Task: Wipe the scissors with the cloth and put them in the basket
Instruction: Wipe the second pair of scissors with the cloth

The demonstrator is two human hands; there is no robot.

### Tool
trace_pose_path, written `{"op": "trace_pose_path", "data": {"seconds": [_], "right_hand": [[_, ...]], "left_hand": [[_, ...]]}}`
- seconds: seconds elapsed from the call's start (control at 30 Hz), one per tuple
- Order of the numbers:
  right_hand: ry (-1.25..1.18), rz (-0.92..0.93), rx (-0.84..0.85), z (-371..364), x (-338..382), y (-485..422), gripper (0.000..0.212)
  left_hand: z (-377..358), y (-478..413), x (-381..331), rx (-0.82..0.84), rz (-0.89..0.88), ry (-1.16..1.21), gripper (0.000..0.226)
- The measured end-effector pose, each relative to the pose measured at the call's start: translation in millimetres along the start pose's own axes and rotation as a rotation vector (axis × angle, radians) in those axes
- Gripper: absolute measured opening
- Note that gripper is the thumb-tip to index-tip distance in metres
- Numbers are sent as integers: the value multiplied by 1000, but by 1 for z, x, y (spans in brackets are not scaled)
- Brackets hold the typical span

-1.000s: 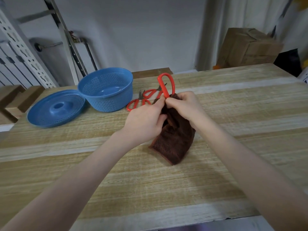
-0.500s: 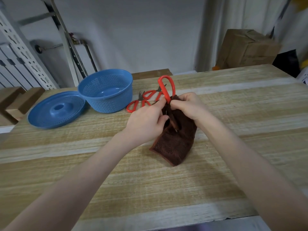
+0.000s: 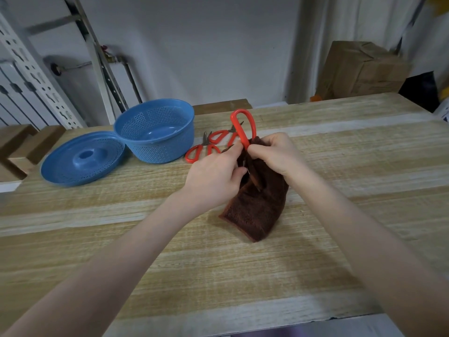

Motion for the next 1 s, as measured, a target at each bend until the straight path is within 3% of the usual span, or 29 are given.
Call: {"op": "trace_pose_path", "data": {"seconds": [0.23,0.63,0.77,1.0], "right_hand": [[72,-36,32,-1,0,-1,20],[32,-54,32,0,-3,0,11],[50,-37,58,-3,-2,1,28],[99,-4,29,-10,-7,-4,30]], "left_hand": [[-1,-1,-2,-7,21,-33,29],[-2,-1,-1,15,19,-64,32],[-2,1,-1,10,40,-61,25],[-9,4,9,41,78,-12,30]]}}
Point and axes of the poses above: each hand's wrist, its own y-axis away from the middle knuckle, its own z-axis out of the back of the hand, x = y × z, the point moved 7 cm from there along -y, towards the middle knuckle
